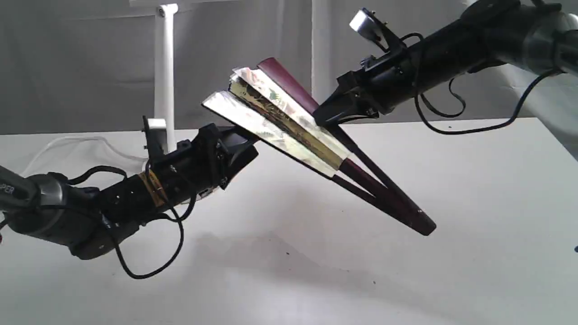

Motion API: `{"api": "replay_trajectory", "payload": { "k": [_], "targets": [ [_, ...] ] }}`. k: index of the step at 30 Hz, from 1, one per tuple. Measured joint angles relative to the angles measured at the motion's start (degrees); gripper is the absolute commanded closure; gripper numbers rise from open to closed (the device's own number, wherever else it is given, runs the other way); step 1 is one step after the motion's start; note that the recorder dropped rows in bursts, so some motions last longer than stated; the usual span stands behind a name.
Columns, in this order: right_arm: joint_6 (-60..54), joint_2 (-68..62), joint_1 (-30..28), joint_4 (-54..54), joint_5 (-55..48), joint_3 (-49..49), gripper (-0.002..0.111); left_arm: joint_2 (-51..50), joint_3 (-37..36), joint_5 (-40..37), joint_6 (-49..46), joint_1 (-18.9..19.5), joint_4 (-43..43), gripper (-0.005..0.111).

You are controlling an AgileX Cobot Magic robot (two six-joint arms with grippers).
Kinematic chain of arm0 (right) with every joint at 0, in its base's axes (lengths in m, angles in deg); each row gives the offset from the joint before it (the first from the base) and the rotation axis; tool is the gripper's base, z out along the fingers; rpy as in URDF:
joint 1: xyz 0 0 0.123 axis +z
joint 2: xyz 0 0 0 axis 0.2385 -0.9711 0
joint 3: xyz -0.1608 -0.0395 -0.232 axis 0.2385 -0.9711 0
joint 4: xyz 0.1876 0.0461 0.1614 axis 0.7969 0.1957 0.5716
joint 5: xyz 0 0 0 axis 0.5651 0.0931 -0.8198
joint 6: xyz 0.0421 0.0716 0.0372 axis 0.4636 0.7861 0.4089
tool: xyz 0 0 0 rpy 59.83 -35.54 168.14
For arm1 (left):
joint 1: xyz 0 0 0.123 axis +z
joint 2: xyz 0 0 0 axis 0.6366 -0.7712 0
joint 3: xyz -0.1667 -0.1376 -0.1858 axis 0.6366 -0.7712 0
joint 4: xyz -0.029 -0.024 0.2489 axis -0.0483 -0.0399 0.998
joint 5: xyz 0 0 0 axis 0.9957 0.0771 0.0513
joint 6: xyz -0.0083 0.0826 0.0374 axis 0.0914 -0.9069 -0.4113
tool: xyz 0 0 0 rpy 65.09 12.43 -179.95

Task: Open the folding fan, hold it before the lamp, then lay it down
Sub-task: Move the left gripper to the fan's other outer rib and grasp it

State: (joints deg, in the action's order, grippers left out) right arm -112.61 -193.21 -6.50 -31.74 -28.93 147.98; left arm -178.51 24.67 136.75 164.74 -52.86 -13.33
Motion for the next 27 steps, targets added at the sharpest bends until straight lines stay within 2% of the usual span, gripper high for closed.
{"api": "replay_trajectory", "payload": {
  "k": [2,12,18,21,27],
  "targets": [
    [0.0,0.0,0.0,0.4,0.0,0.0,0.108,-0.2,0.8,0.0,0.7,0.0,0.5,0.039],
    [2.0,0.0,0.0,1.4,1.4,0.0,0.108,-0.3,1.2,-1.0,0.8,0.0,6.0,0.038],
    [6.5,0.0,0.0,-1.2,8.7,-0.8,0.108,-0.3,1.2,-5.7,-6.0,0.0,-0.4,0.038],
    [8.2,0.0,0.0,-3.0,12.2,-1.4,0.108,-0.3,1.3,-5.4,-6.7,0.0,-1.4,0.038],
    [9.5,0.0,-0.9,-2.7,12.6,-1.8,0.108,-0.3,1.3,-3.7,-7.1,0.0,-3.1,0.038]
  ]
}}
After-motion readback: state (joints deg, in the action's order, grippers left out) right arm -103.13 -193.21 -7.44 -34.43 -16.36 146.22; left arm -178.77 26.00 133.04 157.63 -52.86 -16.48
